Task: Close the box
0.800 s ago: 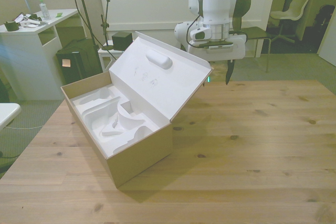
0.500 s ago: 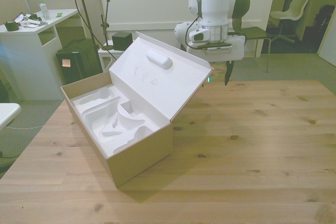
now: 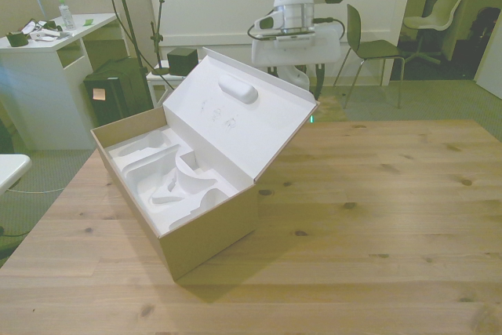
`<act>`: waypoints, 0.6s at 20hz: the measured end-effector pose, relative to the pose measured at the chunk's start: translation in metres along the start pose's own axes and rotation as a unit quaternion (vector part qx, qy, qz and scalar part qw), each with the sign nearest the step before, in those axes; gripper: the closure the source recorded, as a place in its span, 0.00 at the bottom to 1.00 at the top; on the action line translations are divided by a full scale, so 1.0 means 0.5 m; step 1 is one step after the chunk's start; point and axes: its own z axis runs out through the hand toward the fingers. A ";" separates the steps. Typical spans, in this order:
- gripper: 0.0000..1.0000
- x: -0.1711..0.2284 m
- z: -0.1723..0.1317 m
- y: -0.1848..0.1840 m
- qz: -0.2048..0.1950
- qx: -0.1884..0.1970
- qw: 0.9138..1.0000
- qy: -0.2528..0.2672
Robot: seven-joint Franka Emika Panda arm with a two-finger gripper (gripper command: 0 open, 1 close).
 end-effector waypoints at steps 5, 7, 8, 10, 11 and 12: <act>0.00 0.104 -0.097 0.058 0.044 0.028 0.998 0.019; 0.00 0.156 -0.147 0.095 0.066 0.041 0.996 0.031; 0.00 0.187 -0.175 0.118 0.079 0.049 0.995 0.038; 0.00 0.251 -0.220 0.157 0.106 0.063 0.991 0.054; 0.00 0.283 -0.237 0.173 0.117 0.069 0.989 0.060; 0.00 0.315 -0.249 0.184 0.124 0.072 0.988 0.061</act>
